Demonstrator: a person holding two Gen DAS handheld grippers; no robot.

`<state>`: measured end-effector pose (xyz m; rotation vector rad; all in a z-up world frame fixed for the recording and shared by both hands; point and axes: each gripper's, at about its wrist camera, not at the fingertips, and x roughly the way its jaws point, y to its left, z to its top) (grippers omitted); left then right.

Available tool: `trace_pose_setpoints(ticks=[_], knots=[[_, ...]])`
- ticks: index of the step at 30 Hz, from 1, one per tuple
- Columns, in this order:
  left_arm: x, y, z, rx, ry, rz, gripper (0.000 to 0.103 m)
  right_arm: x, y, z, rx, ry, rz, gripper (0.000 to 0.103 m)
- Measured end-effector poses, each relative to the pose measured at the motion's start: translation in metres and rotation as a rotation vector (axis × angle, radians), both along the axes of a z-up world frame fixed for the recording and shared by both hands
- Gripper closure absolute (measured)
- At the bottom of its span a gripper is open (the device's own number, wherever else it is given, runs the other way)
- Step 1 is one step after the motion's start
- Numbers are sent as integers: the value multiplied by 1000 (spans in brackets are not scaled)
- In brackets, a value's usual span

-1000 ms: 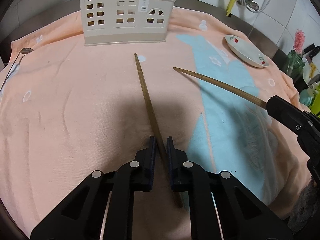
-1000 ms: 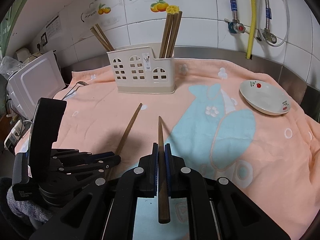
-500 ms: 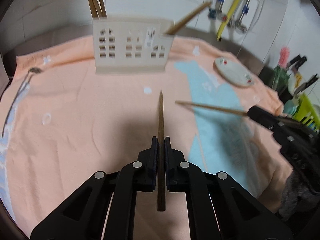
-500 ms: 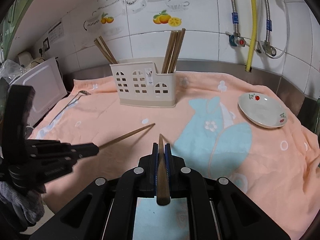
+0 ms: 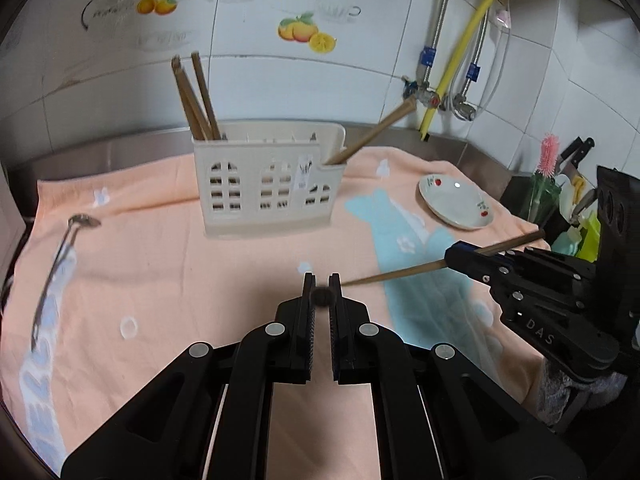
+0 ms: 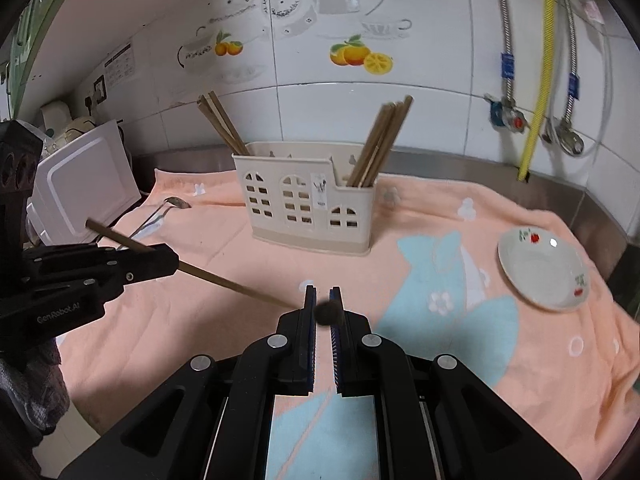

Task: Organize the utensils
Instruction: 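Lift and carry both held chopsticks upright over the cream holder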

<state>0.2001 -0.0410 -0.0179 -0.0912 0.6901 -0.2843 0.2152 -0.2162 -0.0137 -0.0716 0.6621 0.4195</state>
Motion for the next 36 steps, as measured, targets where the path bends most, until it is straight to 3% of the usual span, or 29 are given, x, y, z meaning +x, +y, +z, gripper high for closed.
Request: trace_pose_setpoints(ticks=[10,25,30,36], knots=[[33,10,48,32,-58,-20,98,40,11,61,1,-16,44,97],[87,31,160,57,-264,63,98,100,15,145,33,-118,1,97],[108,38,172,44,-305,105,98,123,15,150,46,-123,-33,97],[132,47,156,33,-294,145,98,140,15,140,59,-111,-56,97]])
